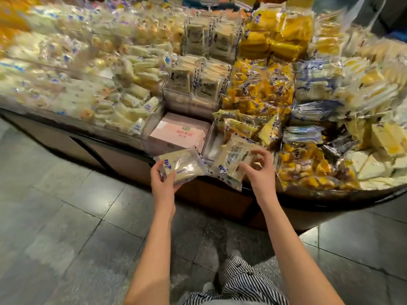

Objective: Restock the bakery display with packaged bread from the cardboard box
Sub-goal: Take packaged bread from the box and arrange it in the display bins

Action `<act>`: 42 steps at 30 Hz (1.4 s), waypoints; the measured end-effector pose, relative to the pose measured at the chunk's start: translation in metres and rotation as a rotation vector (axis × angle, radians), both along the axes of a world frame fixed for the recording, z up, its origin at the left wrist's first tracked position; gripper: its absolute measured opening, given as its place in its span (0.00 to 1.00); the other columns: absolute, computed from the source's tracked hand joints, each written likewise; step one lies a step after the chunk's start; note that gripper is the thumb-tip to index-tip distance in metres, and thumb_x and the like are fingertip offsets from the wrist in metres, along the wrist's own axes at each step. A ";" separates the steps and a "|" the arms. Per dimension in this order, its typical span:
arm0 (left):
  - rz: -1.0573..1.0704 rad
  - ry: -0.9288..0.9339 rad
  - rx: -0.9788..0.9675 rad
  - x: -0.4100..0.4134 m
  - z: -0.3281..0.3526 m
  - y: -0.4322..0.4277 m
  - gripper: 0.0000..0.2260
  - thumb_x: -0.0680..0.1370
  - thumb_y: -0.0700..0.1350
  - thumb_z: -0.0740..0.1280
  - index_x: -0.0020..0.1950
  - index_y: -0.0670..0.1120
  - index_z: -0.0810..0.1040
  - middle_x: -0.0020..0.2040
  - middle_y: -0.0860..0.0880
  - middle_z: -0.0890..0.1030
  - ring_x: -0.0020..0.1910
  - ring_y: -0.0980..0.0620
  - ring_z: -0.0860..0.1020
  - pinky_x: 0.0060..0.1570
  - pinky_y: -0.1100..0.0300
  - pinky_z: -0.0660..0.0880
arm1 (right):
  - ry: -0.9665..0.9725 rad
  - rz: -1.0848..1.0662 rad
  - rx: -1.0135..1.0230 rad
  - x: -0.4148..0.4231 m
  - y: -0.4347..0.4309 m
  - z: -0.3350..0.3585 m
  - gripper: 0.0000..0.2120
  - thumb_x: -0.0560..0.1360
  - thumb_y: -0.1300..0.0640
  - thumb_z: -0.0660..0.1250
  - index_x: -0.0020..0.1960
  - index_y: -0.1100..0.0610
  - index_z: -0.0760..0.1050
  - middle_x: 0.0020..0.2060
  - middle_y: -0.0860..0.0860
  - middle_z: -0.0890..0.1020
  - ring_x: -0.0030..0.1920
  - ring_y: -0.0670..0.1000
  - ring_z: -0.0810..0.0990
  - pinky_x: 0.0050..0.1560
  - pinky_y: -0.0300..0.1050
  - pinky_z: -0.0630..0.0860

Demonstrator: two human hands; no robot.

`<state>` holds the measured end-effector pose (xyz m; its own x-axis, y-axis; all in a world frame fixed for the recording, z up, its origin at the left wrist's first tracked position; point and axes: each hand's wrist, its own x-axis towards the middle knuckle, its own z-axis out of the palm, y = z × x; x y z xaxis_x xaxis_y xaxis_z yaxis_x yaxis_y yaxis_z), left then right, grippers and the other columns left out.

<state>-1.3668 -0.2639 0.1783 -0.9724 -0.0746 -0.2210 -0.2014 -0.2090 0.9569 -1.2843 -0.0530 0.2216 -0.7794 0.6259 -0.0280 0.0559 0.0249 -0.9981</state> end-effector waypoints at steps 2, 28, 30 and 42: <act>-0.003 -0.015 -0.032 -0.023 -0.005 -0.001 0.17 0.81 0.35 0.62 0.66 0.53 0.70 0.66 0.48 0.75 0.60 0.51 0.78 0.44 0.59 0.81 | 0.003 -0.028 -0.010 -0.025 0.000 -0.007 0.12 0.75 0.60 0.72 0.56 0.56 0.72 0.45 0.48 0.75 0.38 0.41 0.78 0.39 0.45 0.80; -0.233 0.061 -0.167 -0.385 -0.010 0.037 0.26 0.75 0.36 0.68 0.61 0.67 0.76 0.69 0.53 0.73 0.68 0.48 0.73 0.67 0.40 0.71 | -0.005 -0.352 0.041 -0.370 0.045 -0.030 0.18 0.75 0.65 0.68 0.63 0.53 0.75 0.57 0.47 0.77 0.49 0.33 0.75 0.52 0.35 0.71; -0.316 0.069 -0.148 -0.418 -0.011 0.043 0.26 0.72 0.38 0.69 0.62 0.66 0.76 0.70 0.51 0.73 0.69 0.47 0.73 0.67 0.39 0.70 | 0.018 -0.434 0.053 -0.387 0.050 -0.027 0.18 0.75 0.65 0.69 0.63 0.55 0.74 0.56 0.47 0.77 0.48 0.30 0.74 0.51 0.29 0.70; -0.662 0.319 -0.568 -0.524 -0.018 0.095 0.30 0.73 0.36 0.74 0.70 0.49 0.65 0.69 0.49 0.67 0.63 0.56 0.67 0.55 0.80 0.61 | -0.090 -0.689 0.190 -0.473 0.022 -0.060 0.28 0.76 0.61 0.70 0.73 0.53 0.64 0.70 0.51 0.71 0.70 0.48 0.69 0.70 0.37 0.66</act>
<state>-1.8908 -0.1686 0.1603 -0.8641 0.5021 -0.0361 0.1776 0.3713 0.9113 -1.7569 -0.0312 0.1612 -0.2059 0.9749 0.0844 0.2036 0.1270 -0.9708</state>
